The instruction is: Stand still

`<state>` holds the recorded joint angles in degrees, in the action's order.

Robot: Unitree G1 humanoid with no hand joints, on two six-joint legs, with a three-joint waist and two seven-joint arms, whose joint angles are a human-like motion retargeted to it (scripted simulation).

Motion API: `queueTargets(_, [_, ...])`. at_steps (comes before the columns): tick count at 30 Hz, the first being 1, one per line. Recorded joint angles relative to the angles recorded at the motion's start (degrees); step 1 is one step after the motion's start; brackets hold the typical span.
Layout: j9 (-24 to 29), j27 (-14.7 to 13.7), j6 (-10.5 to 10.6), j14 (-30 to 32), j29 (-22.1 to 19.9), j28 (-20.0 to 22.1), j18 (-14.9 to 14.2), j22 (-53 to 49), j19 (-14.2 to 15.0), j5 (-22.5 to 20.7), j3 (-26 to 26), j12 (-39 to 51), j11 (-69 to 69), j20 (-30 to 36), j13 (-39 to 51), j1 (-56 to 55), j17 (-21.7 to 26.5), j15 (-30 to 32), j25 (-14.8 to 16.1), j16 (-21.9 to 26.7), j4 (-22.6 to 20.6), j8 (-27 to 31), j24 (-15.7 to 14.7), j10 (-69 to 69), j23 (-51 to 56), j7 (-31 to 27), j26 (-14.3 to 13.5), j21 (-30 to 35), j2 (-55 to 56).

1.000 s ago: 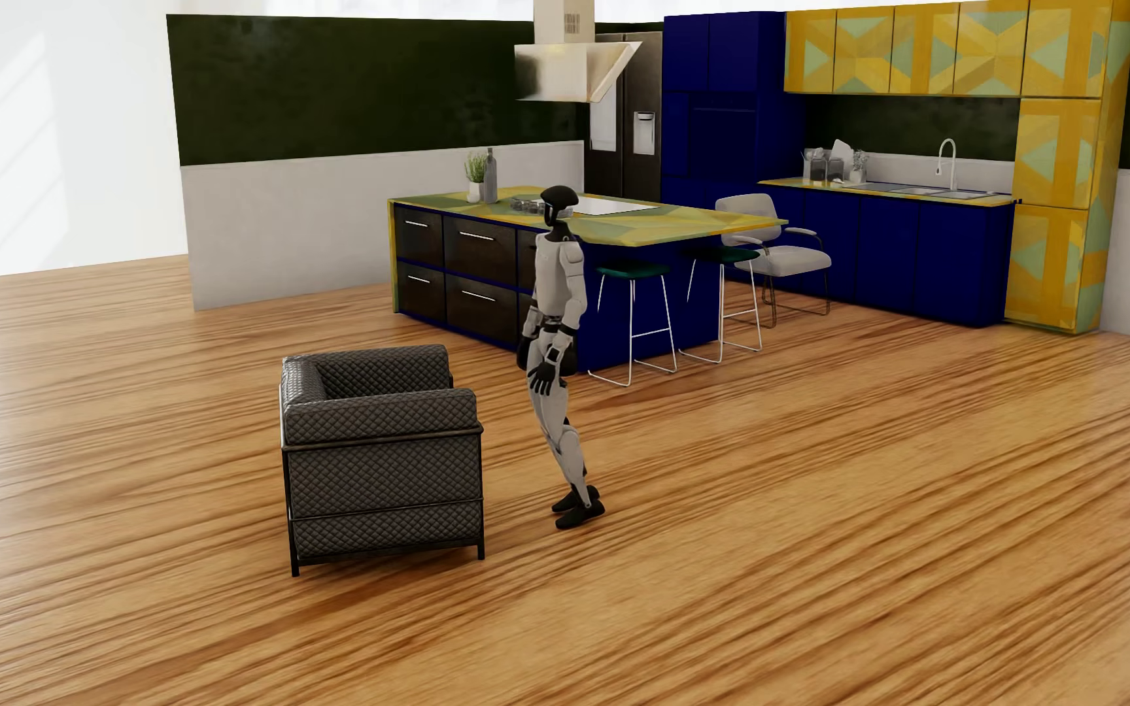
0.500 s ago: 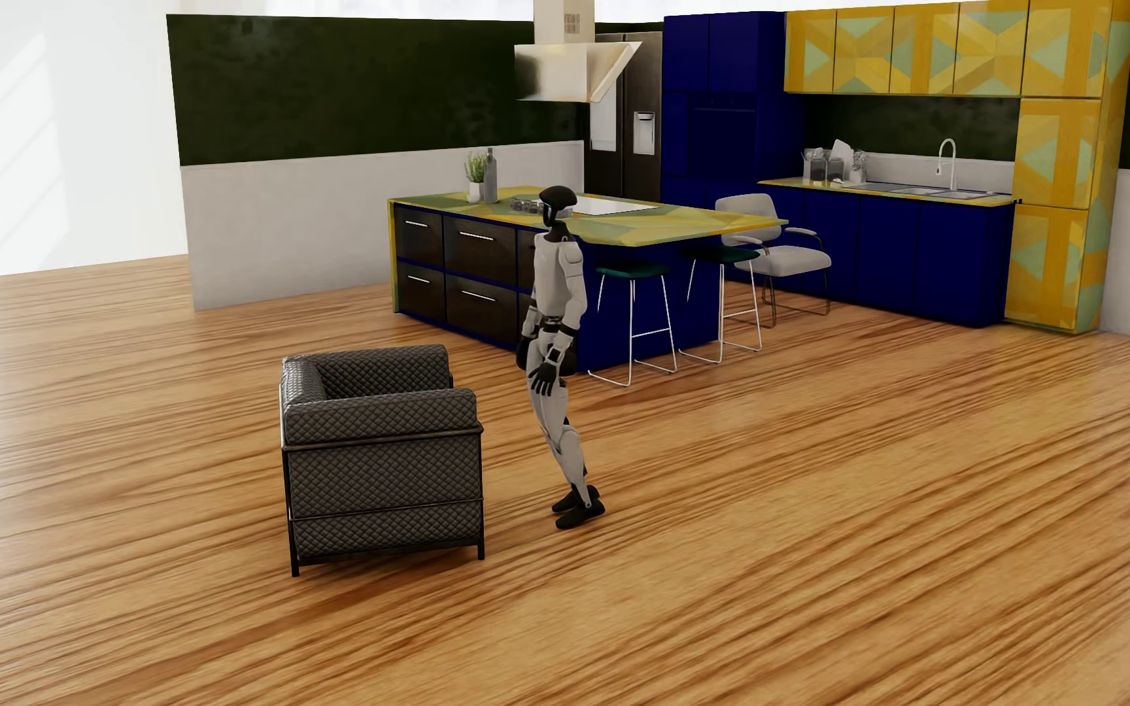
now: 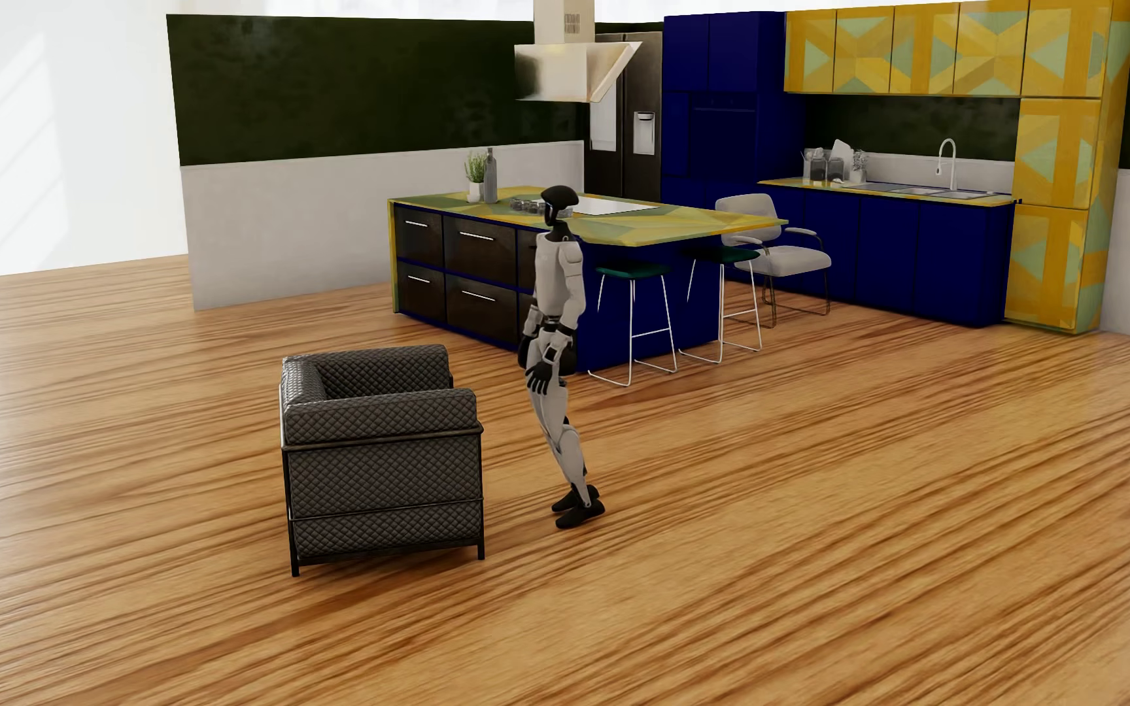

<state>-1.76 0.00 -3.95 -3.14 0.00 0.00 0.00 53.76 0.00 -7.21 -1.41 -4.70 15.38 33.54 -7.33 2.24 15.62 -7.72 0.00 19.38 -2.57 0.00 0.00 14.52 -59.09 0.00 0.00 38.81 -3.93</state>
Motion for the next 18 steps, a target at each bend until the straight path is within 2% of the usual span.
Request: queueTargets(18, [0.6,0.0,0.1,-0.5,0.0,0.0,0.0,0.75,0.0,-0.09,-0.23,-0.53,-1.25,0.74,0.21,0.03,-0.53,0.83,0.0,0.07,-0.35,0.0,0.0,0.25,-0.28,0.0,0.0,-0.78,-0.93])
